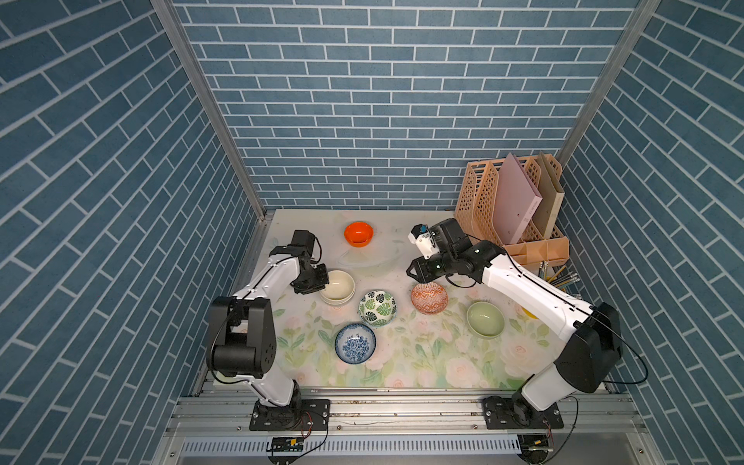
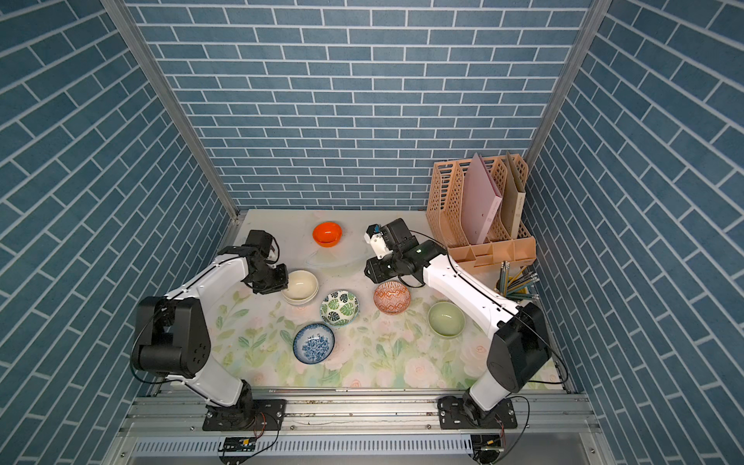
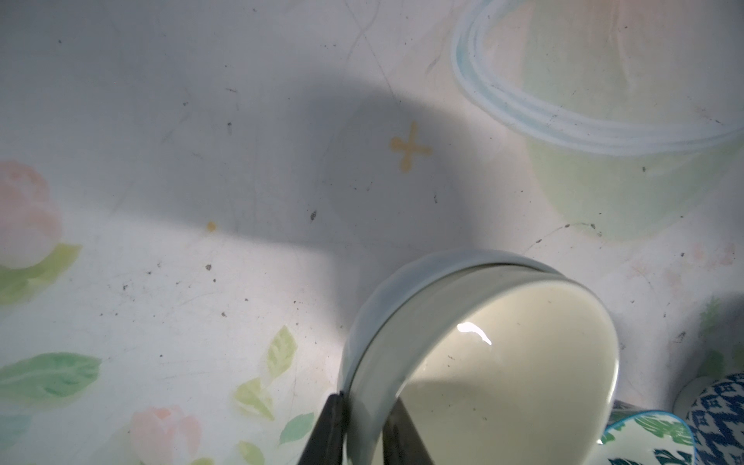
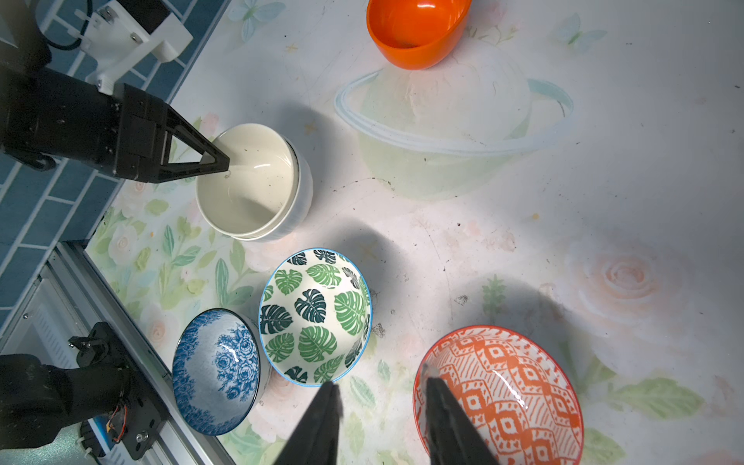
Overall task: Stack the bowls
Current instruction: Place the bowl on the bowl.
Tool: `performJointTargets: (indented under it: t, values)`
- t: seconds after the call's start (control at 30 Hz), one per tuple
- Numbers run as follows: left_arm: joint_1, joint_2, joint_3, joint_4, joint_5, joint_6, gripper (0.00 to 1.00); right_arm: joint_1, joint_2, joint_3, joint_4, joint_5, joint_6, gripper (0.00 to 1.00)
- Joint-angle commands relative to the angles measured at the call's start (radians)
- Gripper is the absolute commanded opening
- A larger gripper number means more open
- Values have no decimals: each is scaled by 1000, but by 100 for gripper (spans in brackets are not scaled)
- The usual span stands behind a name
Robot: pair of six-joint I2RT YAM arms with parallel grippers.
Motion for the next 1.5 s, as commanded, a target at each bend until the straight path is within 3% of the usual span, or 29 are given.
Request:
performJointTargets:
  t: [0.0,0.27,0.5,0.83,1.23,1.47]
  values:
    - [5,9,-8,-6,-8,4,25,-3,13,7,-4,-1,-20,40]
    - [4,-2,65,-53,-49,4,34,-3,17,5,-5,-5,-20,40]
    - [4,-5,71,-56,-55,5,23,-3,16,5,-6,-8,-20,40]
    - [4,-16,32,-45,-44,6,17,-3,13,3,-5,-8,-23,40]
    - [4,-131,-40,-73,-44,1,20,-1,24,6,-2,-6,-23,40]
    - [4,-122,-54,-63,-29,1,19,0,23,9,-6,-8,-24,40]
